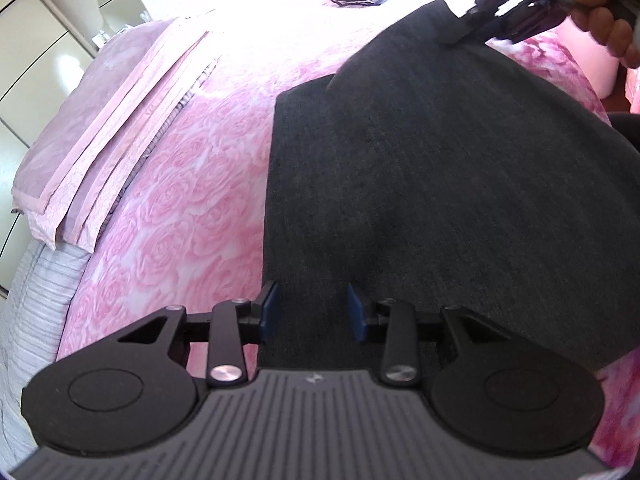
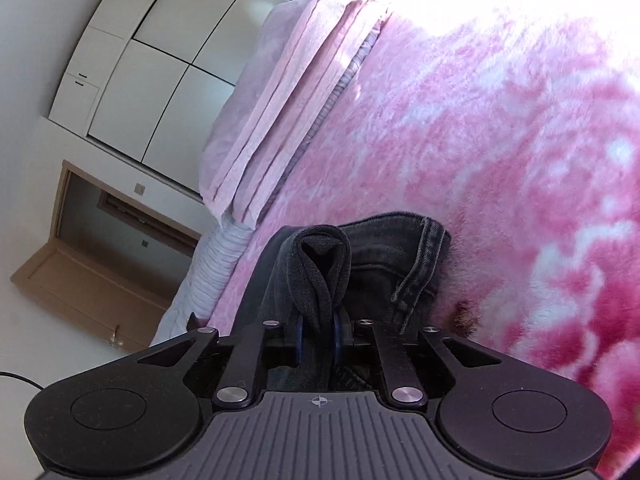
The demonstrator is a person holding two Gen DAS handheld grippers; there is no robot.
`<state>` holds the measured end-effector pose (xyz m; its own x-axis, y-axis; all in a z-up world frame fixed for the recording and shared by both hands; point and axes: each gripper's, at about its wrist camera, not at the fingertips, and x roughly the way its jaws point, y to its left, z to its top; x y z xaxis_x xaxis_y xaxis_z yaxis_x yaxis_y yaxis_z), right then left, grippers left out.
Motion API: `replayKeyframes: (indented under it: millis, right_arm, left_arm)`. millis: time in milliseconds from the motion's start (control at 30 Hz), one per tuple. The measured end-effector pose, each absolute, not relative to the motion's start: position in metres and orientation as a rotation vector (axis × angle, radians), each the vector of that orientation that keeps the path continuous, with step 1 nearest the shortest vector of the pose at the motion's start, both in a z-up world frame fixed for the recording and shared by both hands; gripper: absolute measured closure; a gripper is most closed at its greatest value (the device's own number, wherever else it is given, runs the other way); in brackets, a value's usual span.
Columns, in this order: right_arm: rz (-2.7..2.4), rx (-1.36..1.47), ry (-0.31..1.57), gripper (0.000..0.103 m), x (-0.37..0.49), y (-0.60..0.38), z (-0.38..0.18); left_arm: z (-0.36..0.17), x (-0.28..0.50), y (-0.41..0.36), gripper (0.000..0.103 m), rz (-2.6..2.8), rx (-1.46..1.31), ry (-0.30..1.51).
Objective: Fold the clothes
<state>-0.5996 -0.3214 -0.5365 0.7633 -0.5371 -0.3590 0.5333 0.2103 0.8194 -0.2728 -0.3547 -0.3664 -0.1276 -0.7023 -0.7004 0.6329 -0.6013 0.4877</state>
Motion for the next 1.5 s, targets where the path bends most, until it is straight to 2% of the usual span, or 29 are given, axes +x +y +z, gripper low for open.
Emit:
replayKeyframes:
  millis: [33,100,133,333,467,500,533,600,800,933,1067,1300,1367,1433,1500]
  right_arm:
    - [-0.774,1.113,0.005,0.077,-0.603,-0.317,-0.530]
    - [-0.858,1.022,0.020,0.064,-0.608,-0.304,-0.512]
    - [-0.873,0.928,0.045,0.063,-0.605,-0.297,-0.501]
    - [-0.845,0.441,0.208,0.063,-0.565,-0.272,-0.451]
    - [-0.800,0.267,0.431,0.064,-0.521,-0.290,-0.468]
    - [-0.824,0.264,0.483,0.068,-0.521,-0.299,-0.480]
    - [-0.843,0.268,0.529,0.082,-0.522,-0.308,-0.492]
    - [-0.831,0.328,0.530,0.089,-0.532,-0.319,-0.500]
    - [-0.793,0.307,0.499,0.088,-0.524,-0.318,-0.455]
    - [-0.702,0.219,0.573,0.088,-0.473,-0.331,-0.434]
    - [-0.631,0.249,0.791,0.088,-0.411,-0.372,-0.463]
    - [-0.598,0.363,0.708,0.087,-0.444,-0.318,-0.460]
    - [-0.589,0.395,0.684,0.083,-0.453,-0.302,-0.460]
    - [-0.579,0.427,0.659,0.072,-0.462,-0.287,-0.459]
    - [-0.569,0.459,0.635,0.071,-0.472,-0.271,-0.458]
  left_arm:
    - [-0.364,-0.271,-0.353,0.070,-1.857,1.203,-0.084]
    - [-0.355,-0.266,-0.349,0.070,-1.862,1.182,-0.087]
    - [-0.350,-0.264,-0.347,0.070,-1.863,1.166,-0.089]
    - [-0.338,-0.257,-0.357,0.076,-1.904,1.085,0.016]
    - [-0.361,-0.262,-0.374,0.075,-1.903,1.160,0.064]
    - [-0.367,-0.261,-0.378,0.075,-1.906,1.168,0.076]
    - [-0.370,-0.261,-0.381,0.075,-1.909,1.159,0.088]
    - [-0.373,-0.260,-0.385,0.075,-1.911,1.143,0.103]
    - [-0.375,-0.260,-0.390,0.075,-1.923,1.125,0.118]
    - [-0.375,-0.258,-0.388,0.075,-1.917,1.102,0.129]
    - [-0.375,-0.251,-0.387,0.075,-1.929,1.057,0.156]
    - [-0.365,-0.238,-0.384,0.073,-1.934,0.999,0.175]
    - [-0.356,-0.231,-0.372,0.073,-1.926,0.984,0.154]
    - [-0.351,-0.223,-0.359,0.073,-1.914,0.981,0.145]
    - [-0.352,-0.218,-0.350,0.073,-1.882,1.006,0.157]
